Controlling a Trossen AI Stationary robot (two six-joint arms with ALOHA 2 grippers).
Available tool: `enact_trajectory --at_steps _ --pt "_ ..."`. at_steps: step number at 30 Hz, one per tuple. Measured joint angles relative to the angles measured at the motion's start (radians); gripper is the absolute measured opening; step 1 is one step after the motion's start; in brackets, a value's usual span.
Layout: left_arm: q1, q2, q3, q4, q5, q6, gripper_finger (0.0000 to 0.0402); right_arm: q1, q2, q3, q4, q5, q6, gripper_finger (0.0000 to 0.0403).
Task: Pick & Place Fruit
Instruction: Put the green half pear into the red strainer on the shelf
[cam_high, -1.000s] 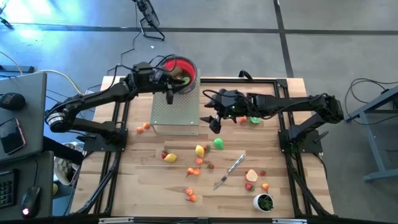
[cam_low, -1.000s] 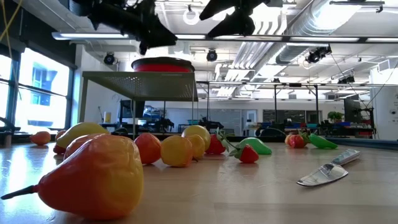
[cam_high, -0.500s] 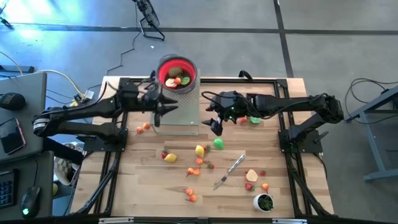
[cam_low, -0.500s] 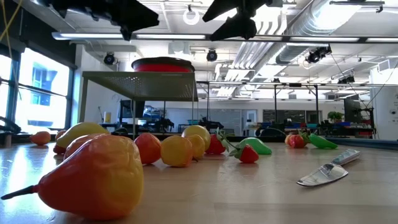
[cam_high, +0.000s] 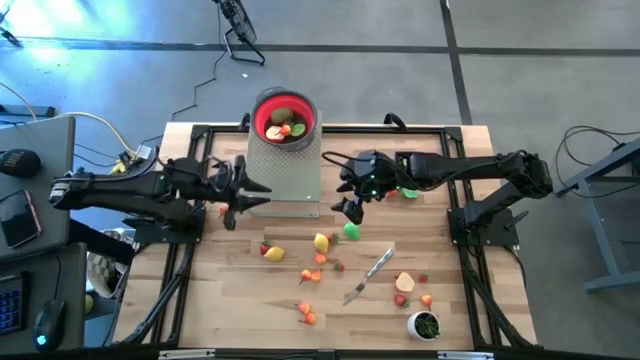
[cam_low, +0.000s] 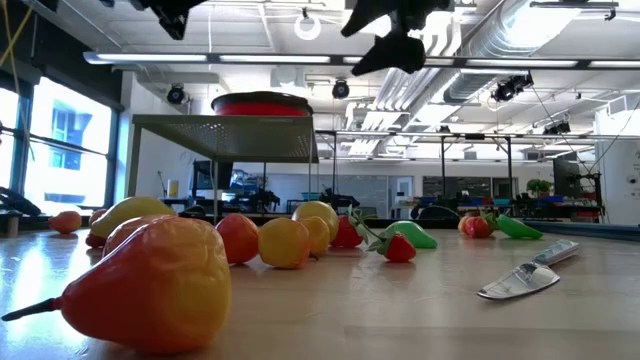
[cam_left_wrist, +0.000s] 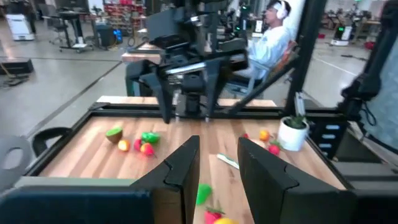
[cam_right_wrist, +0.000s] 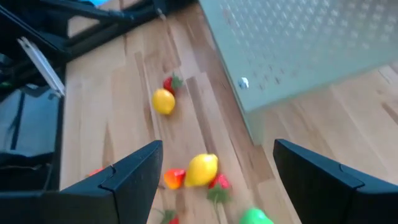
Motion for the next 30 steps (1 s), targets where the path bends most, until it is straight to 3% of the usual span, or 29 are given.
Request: enact_trajectory --at_steps 12,18,30 --pt "-0.215 -0.026 0.000 -0.081 -0.143 0.072 0.0104 0.052 0.000 0.000 -0.015 0.049 0.022 0.0300" --pt "-0.307 -0.030 -0.079 0.031 -0.186 0.126 0.0104 0.084 0.000 0.000 -0.015 0.104 0.022 0.0300" --pt "-0.323 -0.088 -0.113 0.066 -0.186 0.163 0.0104 0.099 0.000 0.000 -0.015 0.109 0.022 0.0300"
